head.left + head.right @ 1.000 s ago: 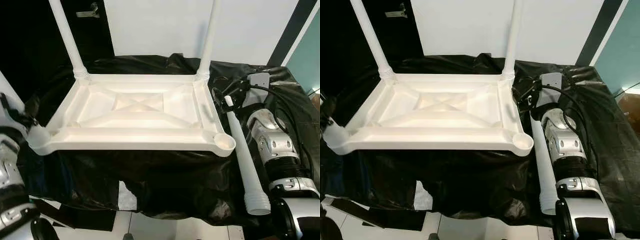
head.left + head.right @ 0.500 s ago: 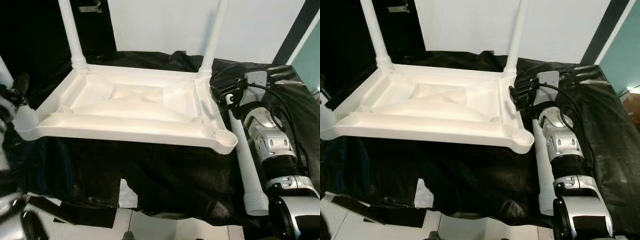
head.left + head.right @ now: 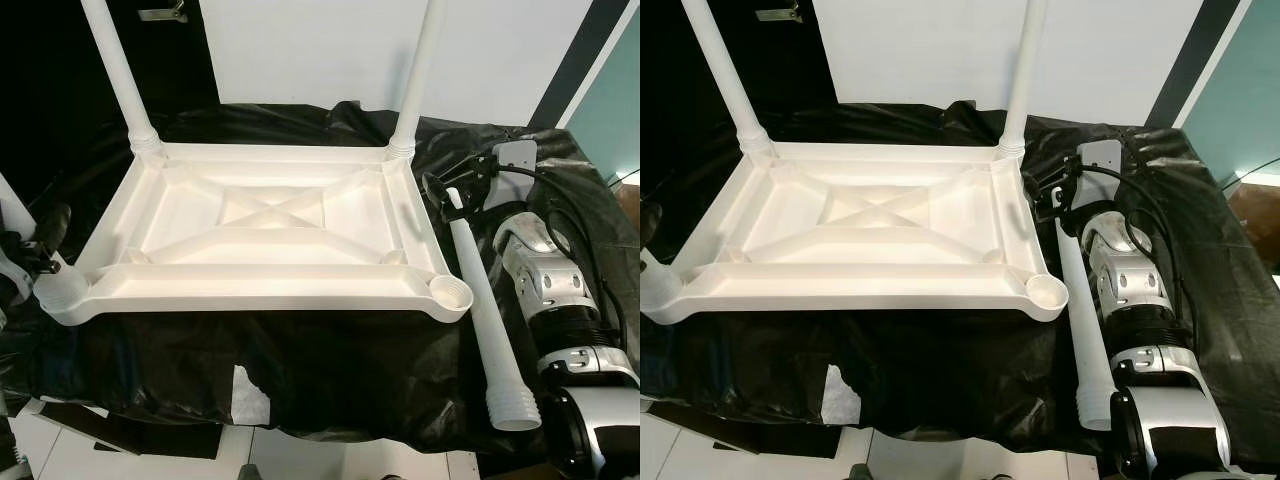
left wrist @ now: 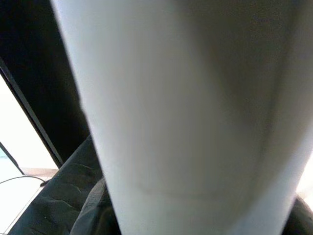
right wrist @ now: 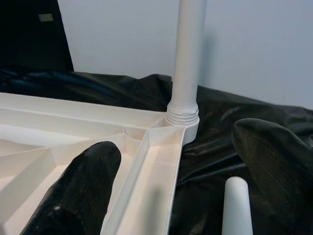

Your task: Building children table

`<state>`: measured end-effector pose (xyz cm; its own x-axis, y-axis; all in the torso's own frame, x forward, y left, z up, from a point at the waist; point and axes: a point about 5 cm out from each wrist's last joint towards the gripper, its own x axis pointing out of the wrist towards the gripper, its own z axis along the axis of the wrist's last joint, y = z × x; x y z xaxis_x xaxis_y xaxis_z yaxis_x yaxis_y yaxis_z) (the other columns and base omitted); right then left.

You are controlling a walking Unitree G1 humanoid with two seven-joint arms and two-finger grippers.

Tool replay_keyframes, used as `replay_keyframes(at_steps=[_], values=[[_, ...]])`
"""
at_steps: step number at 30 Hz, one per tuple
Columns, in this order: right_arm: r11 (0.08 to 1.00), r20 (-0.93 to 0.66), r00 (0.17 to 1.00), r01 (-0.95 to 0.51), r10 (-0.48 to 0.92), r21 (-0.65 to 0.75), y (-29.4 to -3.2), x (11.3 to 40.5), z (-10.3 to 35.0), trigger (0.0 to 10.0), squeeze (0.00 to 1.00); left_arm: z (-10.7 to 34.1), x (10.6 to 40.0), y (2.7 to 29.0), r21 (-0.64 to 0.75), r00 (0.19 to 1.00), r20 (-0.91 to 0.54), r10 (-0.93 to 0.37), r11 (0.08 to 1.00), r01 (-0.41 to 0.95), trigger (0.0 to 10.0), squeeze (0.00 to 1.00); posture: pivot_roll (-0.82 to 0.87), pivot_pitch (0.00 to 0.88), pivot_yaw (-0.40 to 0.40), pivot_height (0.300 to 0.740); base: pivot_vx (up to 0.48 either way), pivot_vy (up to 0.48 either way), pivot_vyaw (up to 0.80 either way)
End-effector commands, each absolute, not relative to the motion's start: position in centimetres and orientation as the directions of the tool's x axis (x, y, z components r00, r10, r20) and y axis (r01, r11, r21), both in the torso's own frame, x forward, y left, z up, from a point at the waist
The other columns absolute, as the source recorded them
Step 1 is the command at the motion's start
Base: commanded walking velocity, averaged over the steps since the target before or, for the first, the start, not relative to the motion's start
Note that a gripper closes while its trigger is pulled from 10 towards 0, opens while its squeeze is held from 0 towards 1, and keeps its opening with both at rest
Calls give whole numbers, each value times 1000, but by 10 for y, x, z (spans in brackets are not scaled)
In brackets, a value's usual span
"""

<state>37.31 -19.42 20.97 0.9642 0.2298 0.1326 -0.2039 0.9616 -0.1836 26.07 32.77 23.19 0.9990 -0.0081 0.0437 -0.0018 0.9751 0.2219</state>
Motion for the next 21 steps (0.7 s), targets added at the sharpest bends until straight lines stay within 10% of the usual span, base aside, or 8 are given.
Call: replay_keyframes(at_steps=[1,12,13,21], values=[[960,119,966,-203,228,-191,-197,374,210,10000,0,240,260,322,287,998,53,-24,958,8,10000,0,43,30,-43,740,0,0,0],[965,117,971,-187,211,-186,-201,372,206,10000,0,223,252,325,279,997,-74,-32,959,51,10000,0,37,30,-24,740,0,0,0],[965,110,973,-182,205,-187,-202,371,204,10000,0,203,248,325,273,985,-168,-29,959,75,10000,1000,35,31,-26,740,0,0,0],[963,105,972,-187,210,-196,-204,371,206,10000,0,181,244,326,297,964,-264,-4,951,85,10000,1000,33,32,-37,740,0,0,0]])
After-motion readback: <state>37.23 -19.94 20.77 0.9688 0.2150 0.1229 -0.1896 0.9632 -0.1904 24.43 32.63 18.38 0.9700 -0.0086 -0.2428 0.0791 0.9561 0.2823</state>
